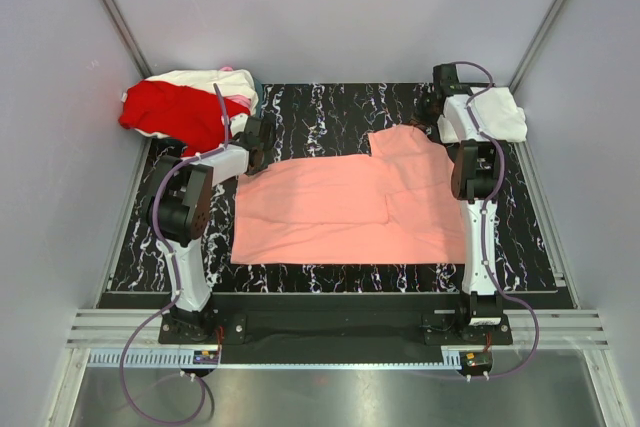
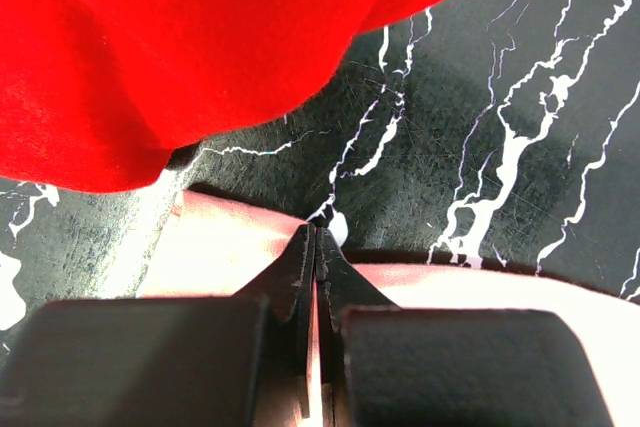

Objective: Fold and stack the t-shirts
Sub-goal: Fold the tshirt

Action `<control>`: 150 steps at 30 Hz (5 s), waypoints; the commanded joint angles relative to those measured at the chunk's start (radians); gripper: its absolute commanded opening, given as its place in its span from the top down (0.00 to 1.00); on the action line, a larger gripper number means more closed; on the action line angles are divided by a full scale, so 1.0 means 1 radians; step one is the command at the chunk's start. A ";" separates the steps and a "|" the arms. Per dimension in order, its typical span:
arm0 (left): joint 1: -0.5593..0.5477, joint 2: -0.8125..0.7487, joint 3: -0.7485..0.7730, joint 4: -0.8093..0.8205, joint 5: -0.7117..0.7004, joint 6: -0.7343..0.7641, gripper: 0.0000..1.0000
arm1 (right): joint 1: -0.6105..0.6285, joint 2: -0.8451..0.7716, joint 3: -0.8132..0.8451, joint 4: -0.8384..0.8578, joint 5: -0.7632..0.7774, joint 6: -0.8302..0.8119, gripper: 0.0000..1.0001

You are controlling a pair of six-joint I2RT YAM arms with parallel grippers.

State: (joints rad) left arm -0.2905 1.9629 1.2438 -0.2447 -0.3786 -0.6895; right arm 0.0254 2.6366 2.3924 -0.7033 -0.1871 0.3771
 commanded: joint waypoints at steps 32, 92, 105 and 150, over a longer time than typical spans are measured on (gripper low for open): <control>-0.082 -0.303 0.082 -0.387 -0.088 0.097 1.00 | 0.010 -1.072 -1.024 0.171 0.175 0.017 1.00; -0.282 -0.494 -0.210 -0.579 -0.277 -0.120 0.40 | -0.010 -1.462 -1.661 0.028 0.223 0.398 0.24; -0.277 -0.222 -0.175 -0.484 -0.051 0.008 0.46 | -0.008 -0.992 -1.437 0.142 0.109 0.335 0.25; -0.858 -0.487 -0.405 -0.336 0.500 -0.459 0.46 | 0.154 0.186 0.320 0.268 0.073 0.361 0.14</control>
State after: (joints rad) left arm -1.1114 1.5654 0.8032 -0.3511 0.1696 -1.1439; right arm 0.1894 2.8311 2.6835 -0.5007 -0.2245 0.7429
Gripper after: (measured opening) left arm 0.525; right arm 0.852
